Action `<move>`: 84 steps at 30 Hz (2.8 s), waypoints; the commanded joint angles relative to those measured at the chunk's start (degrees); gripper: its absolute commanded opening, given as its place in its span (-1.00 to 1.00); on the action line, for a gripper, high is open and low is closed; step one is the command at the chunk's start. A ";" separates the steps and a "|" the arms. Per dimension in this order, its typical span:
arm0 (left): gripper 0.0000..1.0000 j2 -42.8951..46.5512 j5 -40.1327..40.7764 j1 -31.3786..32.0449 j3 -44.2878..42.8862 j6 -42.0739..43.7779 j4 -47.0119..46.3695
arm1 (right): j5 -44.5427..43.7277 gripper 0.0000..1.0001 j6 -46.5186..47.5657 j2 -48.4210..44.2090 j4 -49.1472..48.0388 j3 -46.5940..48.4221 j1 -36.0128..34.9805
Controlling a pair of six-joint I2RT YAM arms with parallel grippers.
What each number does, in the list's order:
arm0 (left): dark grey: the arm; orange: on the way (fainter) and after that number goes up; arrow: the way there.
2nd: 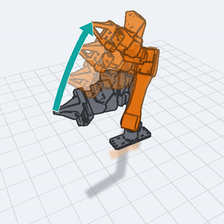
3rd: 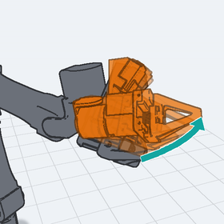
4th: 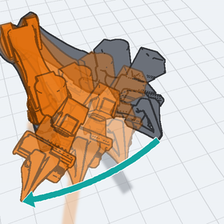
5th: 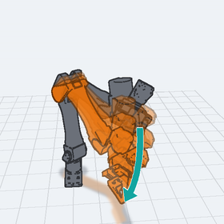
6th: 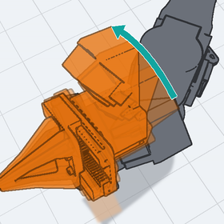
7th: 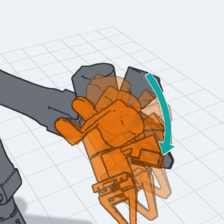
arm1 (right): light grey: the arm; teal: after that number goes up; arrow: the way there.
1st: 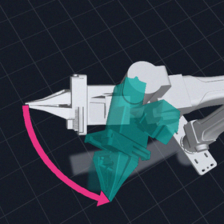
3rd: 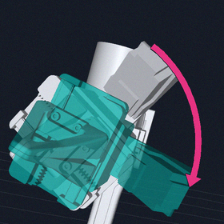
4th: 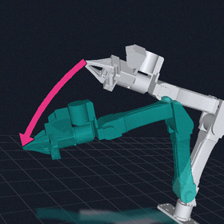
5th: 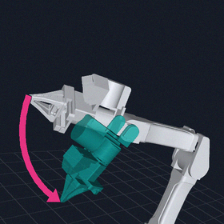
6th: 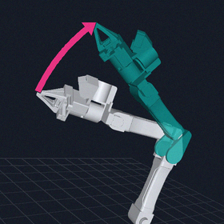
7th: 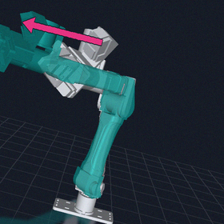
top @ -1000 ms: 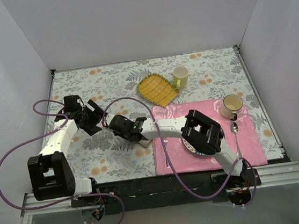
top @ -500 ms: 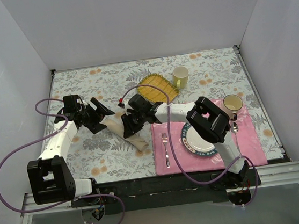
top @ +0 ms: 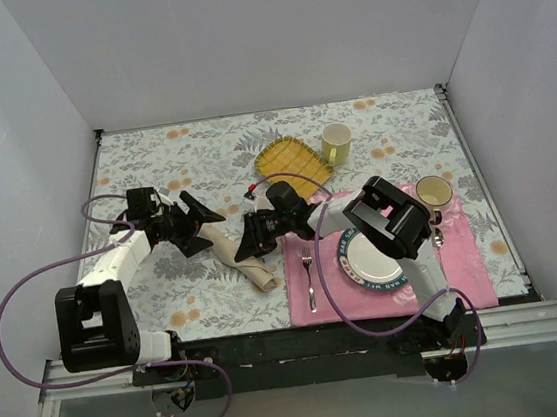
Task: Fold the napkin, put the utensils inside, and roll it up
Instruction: Roll the napkin with the utensil
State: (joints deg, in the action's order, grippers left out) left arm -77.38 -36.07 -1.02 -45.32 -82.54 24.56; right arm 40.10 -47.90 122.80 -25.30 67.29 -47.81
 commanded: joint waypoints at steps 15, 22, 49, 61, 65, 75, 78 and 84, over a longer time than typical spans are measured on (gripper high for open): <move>0.59 -10.24 0.13 4.62 1.46 -1.13 -8.30 | 2.18 -0.54 -5.48 0.07 -9.00 -2.34 0.61; 0.59 -11.38 0.83 4.71 1.11 -0.69 -8.65 | -3.79 0.07 15.94 -3.27 16.09 5.21 0.09; 0.61 -4.88 1.63 5.24 -6.53 0.19 -1.79 | -17.34 -0.19 26.37 -5.12 23.74 5.49 -3.43; 0.60 -4.00 0.47 5.24 -7.23 -0.17 -2.59 | -4.16 -0.60 19.34 -2.04 13.44 2.15 0.09; 0.61 -2.16 3.81 5.15 -9.52 0.63 -0.83 | -0.99 -0.74 14.95 -2.30 9.41 1.10 0.00; 0.60 -5.14 -4.53 5.50 -7.24 -2.27 -5.30 | -9.42 -0.24 21.88 -1.95 22.56 9.17 -3.60; 0.59 -6.11 -3.74 5.67 -6.71 -2.01 -5.66 | -12.49 0.02 24.69 -2.04 27.93 10.93 -4.30; 0.59 -7.78 -2.60 5.76 -5.66 -1.39 -6.45 | -14.78 0.22 27.50 -3.53 33.82 14.18 -4.57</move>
State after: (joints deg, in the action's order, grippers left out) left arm -83.92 -38.89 4.21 -52.58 -84.47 18.87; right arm 28.99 -26.26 120.14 2.35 78.35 -51.44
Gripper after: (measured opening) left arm 0.796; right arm 0.584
